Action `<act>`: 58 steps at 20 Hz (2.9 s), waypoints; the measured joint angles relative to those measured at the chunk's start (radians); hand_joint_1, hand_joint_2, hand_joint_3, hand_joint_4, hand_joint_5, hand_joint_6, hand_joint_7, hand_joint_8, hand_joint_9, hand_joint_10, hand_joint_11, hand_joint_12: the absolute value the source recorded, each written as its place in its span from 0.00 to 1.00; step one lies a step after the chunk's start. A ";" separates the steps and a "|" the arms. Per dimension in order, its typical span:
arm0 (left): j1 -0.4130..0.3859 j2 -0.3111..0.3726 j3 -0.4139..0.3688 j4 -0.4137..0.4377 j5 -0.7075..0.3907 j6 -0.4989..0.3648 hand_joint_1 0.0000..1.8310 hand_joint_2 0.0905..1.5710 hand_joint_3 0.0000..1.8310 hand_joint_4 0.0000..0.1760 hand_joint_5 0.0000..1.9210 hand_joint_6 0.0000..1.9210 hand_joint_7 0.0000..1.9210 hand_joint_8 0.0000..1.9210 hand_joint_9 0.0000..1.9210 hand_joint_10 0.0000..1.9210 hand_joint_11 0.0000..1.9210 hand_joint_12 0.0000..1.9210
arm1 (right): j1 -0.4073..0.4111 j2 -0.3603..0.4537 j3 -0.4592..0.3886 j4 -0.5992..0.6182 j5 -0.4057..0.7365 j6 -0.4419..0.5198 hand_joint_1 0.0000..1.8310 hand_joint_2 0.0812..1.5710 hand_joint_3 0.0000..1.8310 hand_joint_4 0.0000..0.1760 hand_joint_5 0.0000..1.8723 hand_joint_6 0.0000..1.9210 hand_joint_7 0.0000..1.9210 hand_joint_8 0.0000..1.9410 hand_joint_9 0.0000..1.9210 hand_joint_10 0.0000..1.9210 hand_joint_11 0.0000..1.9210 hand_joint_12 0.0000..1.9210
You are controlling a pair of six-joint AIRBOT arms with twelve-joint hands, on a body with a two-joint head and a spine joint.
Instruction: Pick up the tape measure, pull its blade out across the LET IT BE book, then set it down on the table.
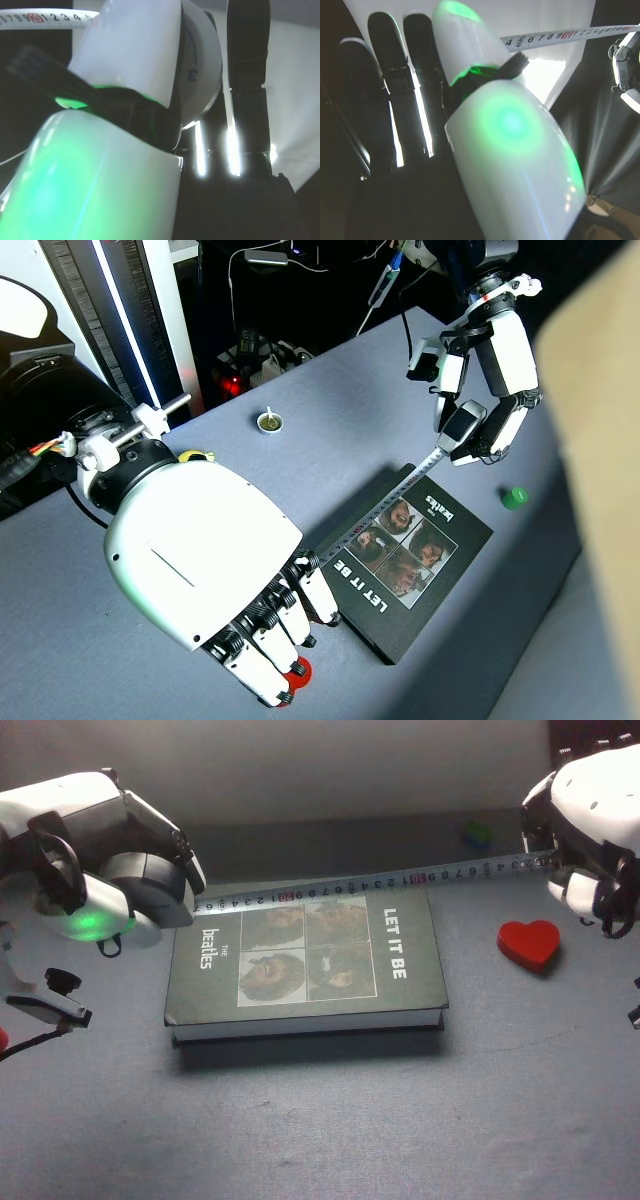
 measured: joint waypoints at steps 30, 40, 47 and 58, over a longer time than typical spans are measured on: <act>0.109 -0.132 0.266 0.094 0.141 -0.110 0.75 0.69 0.00 0.00 0.50 0.45 0.47 0.52 0.53 0.61 0.56 0.47 | -0.109 0.038 -0.248 -0.148 -0.094 0.337 0.35 0.73 0.00 0.00 0.21 0.00 0.21 0.00 0.18 0.00 0.00 0.46; 0.163 -0.184 0.328 0.137 0.172 -0.118 0.75 0.69 0.00 0.00 0.51 0.45 0.47 0.52 0.52 0.62 0.55 0.46 | -0.157 0.049 -0.267 -0.200 -0.048 0.422 0.04 0.77 0.00 0.33 0.12 0.00 0.14 0.00 0.11 0.00 0.00 0.38; 0.196 -0.190 0.361 0.138 0.165 -0.169 0.75 0.69 0.00 0.00 0.51 0.44 0.47 0.53 0.52 0.62 0.55 0.46 | -0.193 0.045 -0.306 -0.192 -0.091 0.427 0.00 0.72 0.00 0.31 0.05 0.00 0.04 0.00 0.03 0.00 0.00 0.24; 0.236 -0.202 0.374 0.142 0.190 -0.192 0.75 0.69 0.00 0.00 0.51 0.44 0.47 0.52 0.52 0.61 0.56 0.46 | -0.211 0.047 -0.306 -0.189 -0.107 0.355 0.00 0.71 0.00 0.18 0.04 0.00 0.04 0.00 0.03 0.00 0.00 0.25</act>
